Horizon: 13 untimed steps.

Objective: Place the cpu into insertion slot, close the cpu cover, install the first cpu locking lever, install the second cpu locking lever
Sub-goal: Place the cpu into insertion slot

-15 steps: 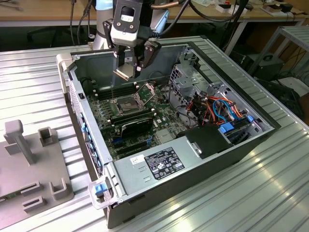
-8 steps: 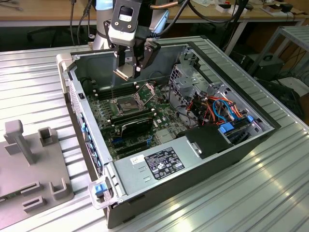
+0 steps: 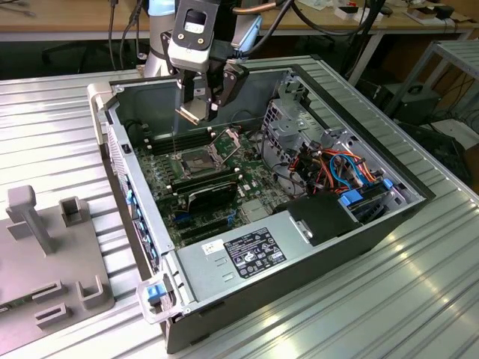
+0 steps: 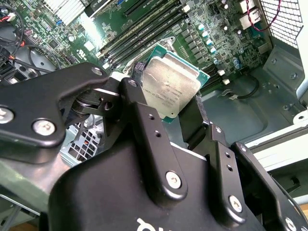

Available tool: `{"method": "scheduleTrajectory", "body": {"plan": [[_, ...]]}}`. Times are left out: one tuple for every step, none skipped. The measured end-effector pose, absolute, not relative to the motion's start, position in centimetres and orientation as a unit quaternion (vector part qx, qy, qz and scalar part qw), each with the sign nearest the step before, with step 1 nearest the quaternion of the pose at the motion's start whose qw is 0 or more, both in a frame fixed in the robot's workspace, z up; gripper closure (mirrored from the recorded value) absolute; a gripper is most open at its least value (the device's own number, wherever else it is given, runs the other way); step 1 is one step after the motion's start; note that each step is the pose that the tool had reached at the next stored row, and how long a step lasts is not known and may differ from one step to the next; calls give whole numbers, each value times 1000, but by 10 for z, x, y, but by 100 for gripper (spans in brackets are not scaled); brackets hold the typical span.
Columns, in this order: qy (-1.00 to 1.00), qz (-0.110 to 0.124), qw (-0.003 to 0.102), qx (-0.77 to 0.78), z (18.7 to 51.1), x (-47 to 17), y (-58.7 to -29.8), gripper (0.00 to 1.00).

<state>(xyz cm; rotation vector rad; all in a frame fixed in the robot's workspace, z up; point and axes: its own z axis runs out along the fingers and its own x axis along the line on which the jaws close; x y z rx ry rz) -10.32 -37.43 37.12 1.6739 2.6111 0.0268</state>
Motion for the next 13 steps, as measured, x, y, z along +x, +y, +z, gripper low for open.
{"method": "scheduleTrajectory", "body": {"plan": [[841,9,20,540,371,-103,-374,45],[841,9,20,541,371,-103,-374,45],[839,9,20,543,371,-103,-374,45],[837,9,20,547,371,-103,-374,45],[830,8,20,558,370,-103,-374,45],[825,8,20,564,369,-103,-374,45],[822,8,20,569,368,-103,-374,45],[817,8,20,576,365,-102,-374,45],[815,7,20,579,363,-100,-373,45],[813,7,20,581,361,-98,-373,45],[811,6,19,585,358,-95,-372,45],[809,6,18,587,355,-90,-372,45],[809,6,18,588,353,-89,-371,45]]}}
